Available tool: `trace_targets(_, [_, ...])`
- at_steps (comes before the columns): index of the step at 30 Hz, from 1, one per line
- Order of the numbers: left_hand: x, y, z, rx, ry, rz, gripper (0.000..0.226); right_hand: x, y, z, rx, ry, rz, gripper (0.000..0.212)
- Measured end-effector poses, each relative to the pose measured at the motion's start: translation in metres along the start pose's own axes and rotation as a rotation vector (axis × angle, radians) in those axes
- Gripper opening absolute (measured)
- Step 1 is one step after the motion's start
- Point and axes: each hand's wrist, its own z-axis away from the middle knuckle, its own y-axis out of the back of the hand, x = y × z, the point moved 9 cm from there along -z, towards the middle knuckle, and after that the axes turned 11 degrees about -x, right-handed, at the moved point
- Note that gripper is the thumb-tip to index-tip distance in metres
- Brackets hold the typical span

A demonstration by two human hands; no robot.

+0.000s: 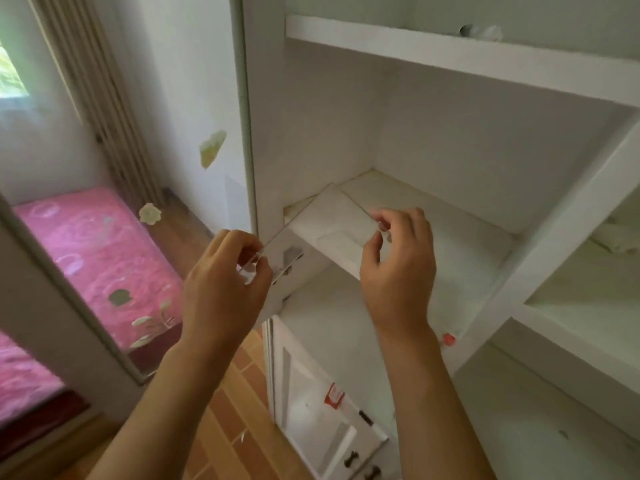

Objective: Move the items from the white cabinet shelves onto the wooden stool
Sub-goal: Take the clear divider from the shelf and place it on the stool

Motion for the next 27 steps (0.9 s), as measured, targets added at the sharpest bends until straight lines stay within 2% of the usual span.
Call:
trace_targets(4, [-0.009, 0.025, 0.034, 0.019, 0.057, -0.028, 0.016, -0.032, 0.0, 0.016, -0.048, 0.029, -0.037, 0.02])
trace_targets(13, [-0.009, 0.128, 0.124, 0.114, 0.054, -0.052, 0.021, -0.131, 0.025, 0.076, -0.083, 0.066, -0.125, 0.022])
trace_targets(17, [-0.024, 0.191, 0.187, 0.149, 0.11, -0.051, 0.02, -0.197, 0.027, 0.119, -0.115, 0.111, -0.165, 0.022])
trace_targets(21, [-0.047, 0.257, 0.256, 0.218, 0.196, -0.074, 0.009, -0.27, 0.02, 0.17, -0.203, 0.162, -0.223, 0.023])
trace_targets(27, [-0.075, 0.356, 0.361, 0.318, 0.313, -0.175, 0.012, -0.377, -0.004, 0.235, -0.309, 0.266, -0.324, 0.024])
